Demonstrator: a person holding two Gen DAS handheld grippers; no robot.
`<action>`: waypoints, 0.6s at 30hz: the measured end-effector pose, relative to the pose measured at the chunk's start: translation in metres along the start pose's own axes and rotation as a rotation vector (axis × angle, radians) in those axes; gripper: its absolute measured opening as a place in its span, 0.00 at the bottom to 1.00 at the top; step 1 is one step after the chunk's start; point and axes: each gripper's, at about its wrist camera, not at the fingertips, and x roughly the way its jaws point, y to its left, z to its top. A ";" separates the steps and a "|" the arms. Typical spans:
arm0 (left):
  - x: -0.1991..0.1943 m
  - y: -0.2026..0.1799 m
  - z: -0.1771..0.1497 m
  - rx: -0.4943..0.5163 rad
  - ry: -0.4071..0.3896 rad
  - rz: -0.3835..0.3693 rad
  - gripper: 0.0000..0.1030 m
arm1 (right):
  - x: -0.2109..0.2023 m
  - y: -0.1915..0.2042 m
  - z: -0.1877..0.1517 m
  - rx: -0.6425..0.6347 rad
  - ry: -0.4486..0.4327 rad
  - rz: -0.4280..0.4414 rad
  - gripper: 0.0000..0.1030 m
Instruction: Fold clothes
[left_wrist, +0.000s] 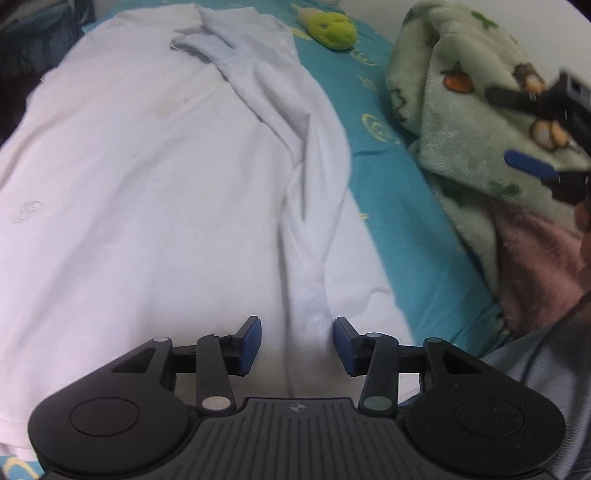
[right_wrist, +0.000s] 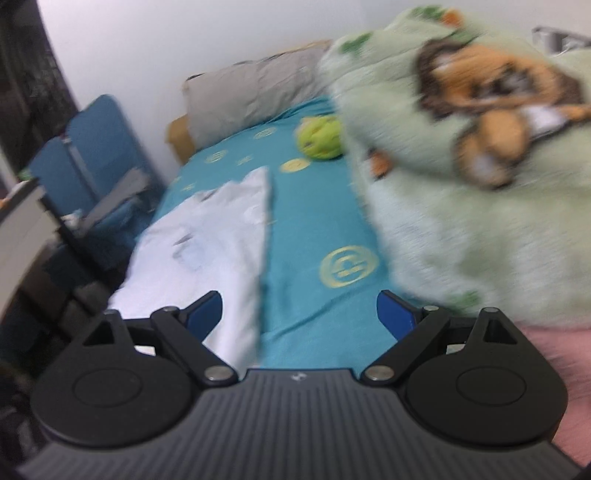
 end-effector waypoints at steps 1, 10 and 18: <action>-0.001 -0.001 -0.001 0.008 -0.002 0.016 0.43 | 0.009 0.008 0.001 -0.001 0.034 0.031 0.87; -0.031 0.016 -0.014 -0.077 -0.033 -0.044 0.34 | 0.122 0.096 0.007 -0.193 0.230 0.149 0.58; -0.026 0.005 -0.011 0.005 -0.021 -0.064 0.35 | 0.202 0.102 -0.007 -0.338 0.264 0.137 0.57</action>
